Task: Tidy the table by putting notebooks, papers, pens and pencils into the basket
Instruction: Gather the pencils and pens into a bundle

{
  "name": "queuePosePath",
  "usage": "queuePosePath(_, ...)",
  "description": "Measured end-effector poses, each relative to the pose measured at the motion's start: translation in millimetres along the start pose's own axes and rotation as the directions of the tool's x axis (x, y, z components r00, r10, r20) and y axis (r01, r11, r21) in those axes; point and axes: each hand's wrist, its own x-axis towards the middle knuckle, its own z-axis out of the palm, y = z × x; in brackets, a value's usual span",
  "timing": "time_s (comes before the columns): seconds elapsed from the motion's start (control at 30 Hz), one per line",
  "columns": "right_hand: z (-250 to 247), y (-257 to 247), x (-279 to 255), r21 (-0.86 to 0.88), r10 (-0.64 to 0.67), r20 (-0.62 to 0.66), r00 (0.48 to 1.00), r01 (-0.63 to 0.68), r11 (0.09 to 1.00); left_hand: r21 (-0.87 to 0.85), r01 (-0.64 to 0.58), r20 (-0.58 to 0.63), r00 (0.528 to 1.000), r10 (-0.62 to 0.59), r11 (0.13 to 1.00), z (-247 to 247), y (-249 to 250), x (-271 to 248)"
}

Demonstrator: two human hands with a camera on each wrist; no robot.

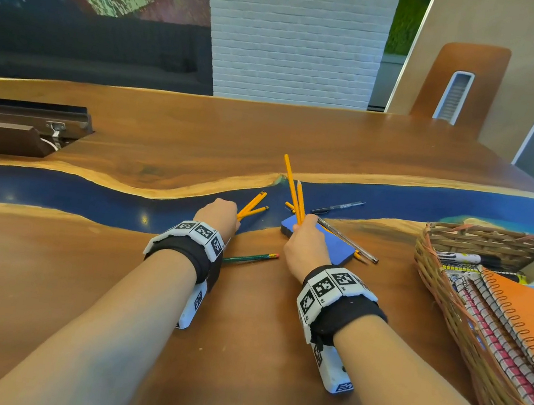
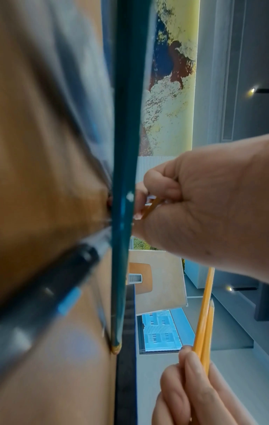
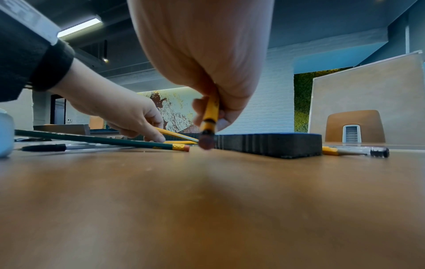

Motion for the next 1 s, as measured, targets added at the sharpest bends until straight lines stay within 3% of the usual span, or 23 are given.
queuePosePath(0.37,-2.9,1.1,3.4,0.014,-0.010,-0.036,0.999,0.010,1.000,-0.041,0.102,0.082,0.992,-0.099,0.994,0.8,4.5,-4.8)
queuePosePath(0.53,-0.9,1.3,4.8,0.048,-0.015,-0.038,0.999,0.016,0.999,-0.071,0.089,0.104,0.991,-0.081,0.993,-2.9,7.1,-9.4)
queuePosePath(0.67,-0.8,0.0,5.2,0.125,-0.044,-0.027,0.999,0.047,0.991,-0.259,0.093,-0.027,0.994,-0.104,0.961,-4.7,9.1,-11.1)
queuePosePath(0.73,2.3,-0.7,6.9,0.219,-0.058,-0.005,0.998,0.058,0.974,-0.397,0.018,-0.131,0.989,-0.076,0.918,-5.3,12.1,-11.9)
queuePosePath(0.87,2.0,-6.6,7.1,0.365,-0.078,-0.040,0.996,0.087,0.927,-0.553,-0.302,-0.313,0.939,0.142,0.777,-4.8,24.5,-24.5)
queuePosePath(1.0,-1.5,-8.8,7.9,0.381,-0.117,-0.089,0.989,0.142,0.913,-0.604,-0.393,-0.324,0.916,0.237,0.693,-4.6,32.3,-37.5)
